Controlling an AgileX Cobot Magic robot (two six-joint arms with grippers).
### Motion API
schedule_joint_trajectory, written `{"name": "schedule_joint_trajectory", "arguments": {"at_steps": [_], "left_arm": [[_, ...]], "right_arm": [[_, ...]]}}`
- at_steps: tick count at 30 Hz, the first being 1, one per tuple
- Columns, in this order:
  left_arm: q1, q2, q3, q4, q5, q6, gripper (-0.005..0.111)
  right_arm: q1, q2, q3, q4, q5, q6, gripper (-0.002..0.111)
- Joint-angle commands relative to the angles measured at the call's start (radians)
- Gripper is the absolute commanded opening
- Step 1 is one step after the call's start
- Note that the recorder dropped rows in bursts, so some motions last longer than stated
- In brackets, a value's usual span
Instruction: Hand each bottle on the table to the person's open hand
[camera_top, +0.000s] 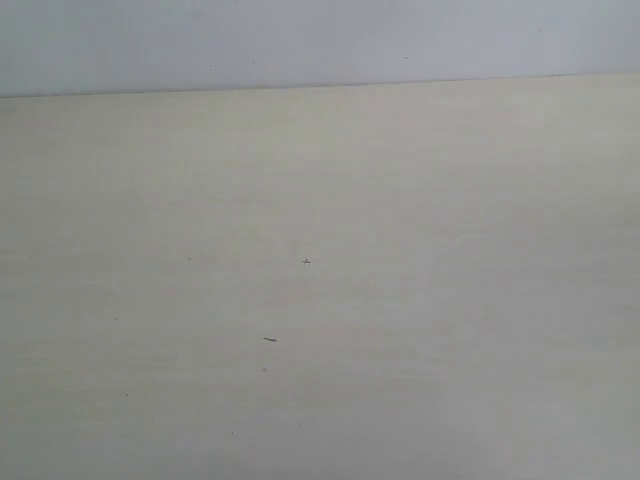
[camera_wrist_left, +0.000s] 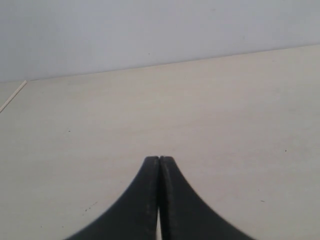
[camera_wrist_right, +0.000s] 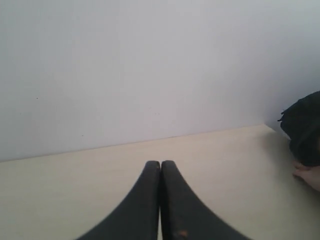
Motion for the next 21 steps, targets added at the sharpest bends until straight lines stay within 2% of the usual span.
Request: {"name": "schedule_joint_trajectory", "arguments": {"at_steps": [1, 11, 14, 16, 21], "left_arm": [[0.003, -0.006, -0.001, -0.003, -0.004, -0.003, 0.001], [0.003, -0.006, -0.001, -0.003, -0.004, -0.003, 0.001], [0.003, -0.006, -0.001, -0.003, -0.004, -0.003, 0.001], [0.003, -0.006, -0.001, -0.003, -0.004, -0.003, 0.001], [0.003, -0.006, -0.001, -0.003, -0.004, -0.003, 0.001]], "right_arm": [[-0.005, -0.005, 0.005, 0.003, -0.005, -0.001, 0.000], [-0.005, -0.005, 0.005, 0.024, -0.005, 0.000, 0.000], [-0.005, -0.005, 0.005, 0.091, 0.006, -0.158, 0.000], [-0.005, -0.005, 0.005, 0.107, 0.020, -0.191, 0.000], [-0.005, -0.005, 0.005, 0.105, 0.020, -0.117, 0.000]]}}
